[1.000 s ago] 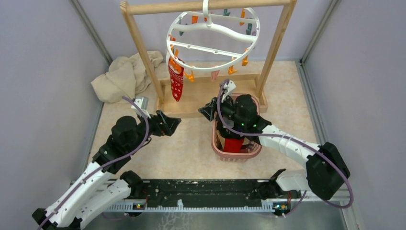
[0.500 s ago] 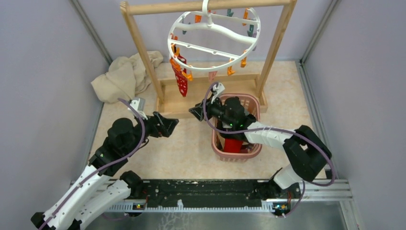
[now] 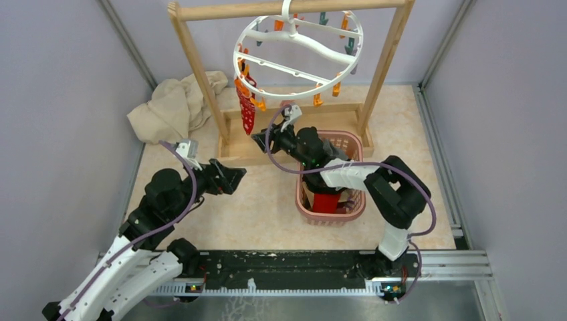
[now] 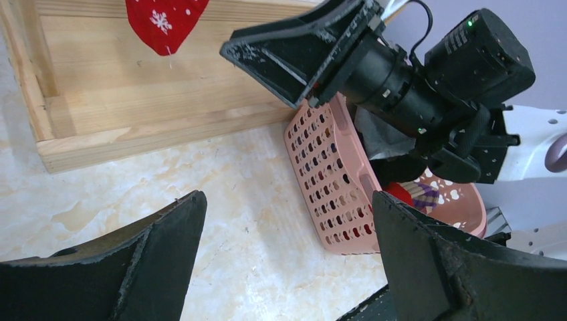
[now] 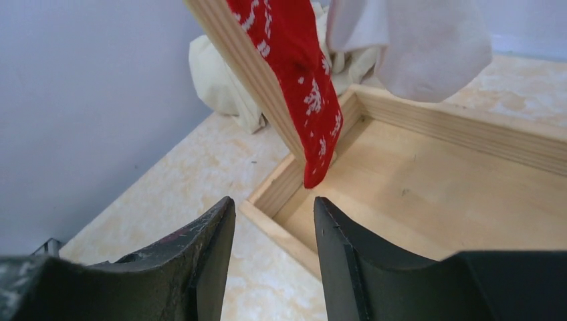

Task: Remove the socks clipped to the hanger
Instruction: Remove the sock from the hanger.

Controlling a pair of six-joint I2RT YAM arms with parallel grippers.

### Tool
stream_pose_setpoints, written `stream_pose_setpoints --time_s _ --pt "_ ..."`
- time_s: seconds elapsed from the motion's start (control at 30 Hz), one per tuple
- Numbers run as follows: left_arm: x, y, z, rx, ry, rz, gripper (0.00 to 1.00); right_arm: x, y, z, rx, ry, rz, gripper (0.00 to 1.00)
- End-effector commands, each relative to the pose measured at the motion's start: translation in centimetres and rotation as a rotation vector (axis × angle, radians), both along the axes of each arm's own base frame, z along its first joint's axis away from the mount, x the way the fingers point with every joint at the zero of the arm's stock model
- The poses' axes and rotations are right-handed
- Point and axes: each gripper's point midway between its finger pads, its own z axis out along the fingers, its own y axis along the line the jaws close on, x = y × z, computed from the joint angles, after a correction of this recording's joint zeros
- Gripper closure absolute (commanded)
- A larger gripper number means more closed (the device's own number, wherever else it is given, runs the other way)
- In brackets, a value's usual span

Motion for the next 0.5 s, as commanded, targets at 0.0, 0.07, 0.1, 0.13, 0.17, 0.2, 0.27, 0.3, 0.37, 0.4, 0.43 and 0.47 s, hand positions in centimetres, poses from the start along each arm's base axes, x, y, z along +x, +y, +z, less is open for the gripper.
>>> stream_pose_setpoints --time_s 0.0,0.07,0.1,0.13,0.17,0.2,0.27,0.3,0.37,0.4,0.43,0.47 --pt "-0.5 0.6 1.7 -0.013 -0.028 0.008 0.01 1.3 2.2 4.7 0.13 -0.097 0.009 0.52" --pt "-0.7 0.8 1.7 -0.013 -0.028 0.012 0.01 1.6 2.9 4.8 0.146 -0.095 0.018 0.51" --pt "-0.8 0.9 1.8 -0.015 -0.03 0.013 0.01 1.8 3.3 4.8 0.153 -0.092 0.02 0.51" --pt "-0.8 0.9 1.9 -0.017 -0.029 0.014 0.01 2.0 3.6 4.6 0.156 -0.087 0.021 0.51" --pt "-0.9 1.0 1.9 -0.018 -0.03 0.015 0.01 2.2 4.0 4.5 0.159 -0.084 0.019 0.51" --pt "-1.0 1.0 2.0 -0.02 -0.029 0.015 0.01 2.4 4.4 4.4 0.16 -0.083 0.017 0.51" --pt "-1.1 1.1 2.2 -0.025 -0.03 0.013 0.01 3.0 4.8 4.3 0.165 -0.081 0.004 0.5" --pt "-1.2 1.2 2.3 -0.027 -0.03 0.014 0.01 3.3 5.0 4.1 0.167 -0.079 0.0 0.5" --pt "-1.3 1.2 2.4 -0.029 -0.028 0.013 0.01 3.8 5.3 3.9 0.168 -0.075 -0.009 0.5" --pt "-1.4 1.2 2.5 -0.031 -0.03 0.012 0.01 4.2 5.4 3.8 0.168 -0.073 -0.019 0.5" --pt "-1.4 1.2 2.5 -0.032 -0.029 0.011 0.01 4.5 5.4 3.8 0.168 -0.071 -0.03 0.5" --pt "-1.4 1.2 2.6 -0.033 -0.028 0.01 0.01 4.7 5.5 3.6 0.165 -0.067 -0.04 0.5"
